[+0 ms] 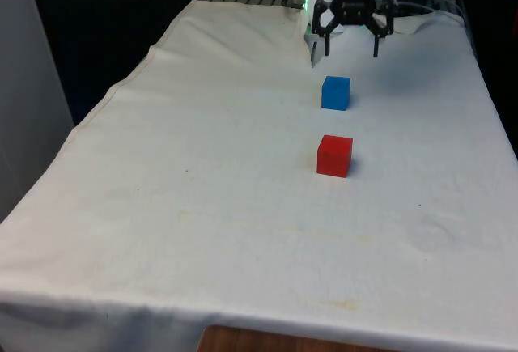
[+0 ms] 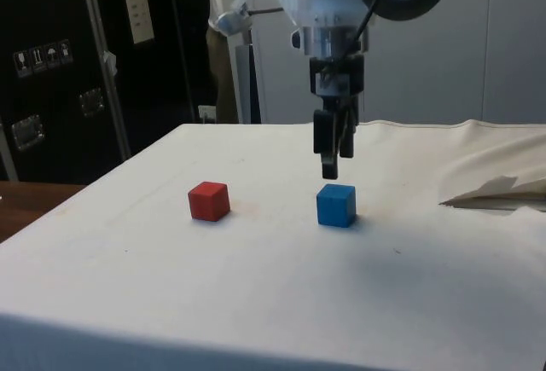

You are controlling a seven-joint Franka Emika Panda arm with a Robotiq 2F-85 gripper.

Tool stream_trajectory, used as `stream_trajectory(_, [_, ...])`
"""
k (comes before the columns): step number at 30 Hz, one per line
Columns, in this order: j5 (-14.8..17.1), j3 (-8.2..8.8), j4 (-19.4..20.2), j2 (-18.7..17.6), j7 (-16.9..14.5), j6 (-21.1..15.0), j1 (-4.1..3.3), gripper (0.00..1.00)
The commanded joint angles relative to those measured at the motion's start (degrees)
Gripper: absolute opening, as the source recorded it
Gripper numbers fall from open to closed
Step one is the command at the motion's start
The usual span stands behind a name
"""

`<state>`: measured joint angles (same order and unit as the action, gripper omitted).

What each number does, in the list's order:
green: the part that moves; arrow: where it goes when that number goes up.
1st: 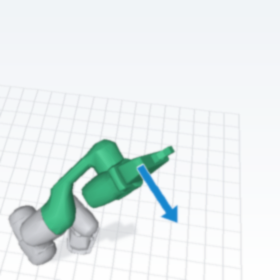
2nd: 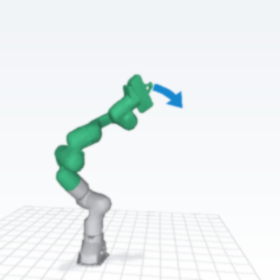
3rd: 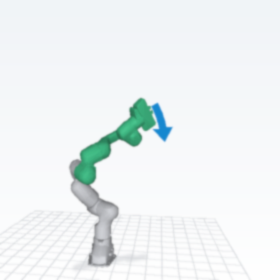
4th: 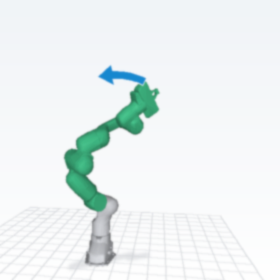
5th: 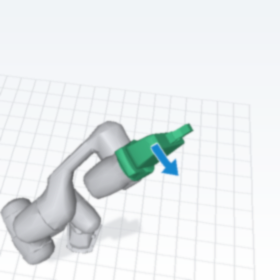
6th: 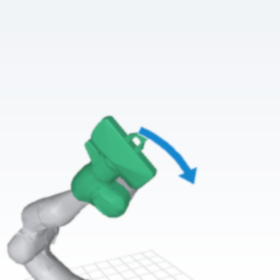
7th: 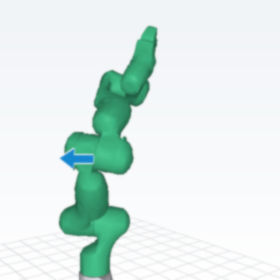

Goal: Stack the two cubes.

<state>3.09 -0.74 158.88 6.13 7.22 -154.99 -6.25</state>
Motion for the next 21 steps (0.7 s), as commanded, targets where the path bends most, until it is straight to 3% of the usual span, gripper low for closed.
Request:
stream_trajectory(1, [0.0,0.11,-0.46,-0.97,-0.63,-0.63,0.06,1.0])
stream_trajectory(11, [0.57,0.8,-2.41,-5.9,-4.81,-3.09,0.17,1.0])
stream_trajectory(21, [0.0,1.03,-2.18,-6.59,-4.98,-3.44,0.23,1.0])
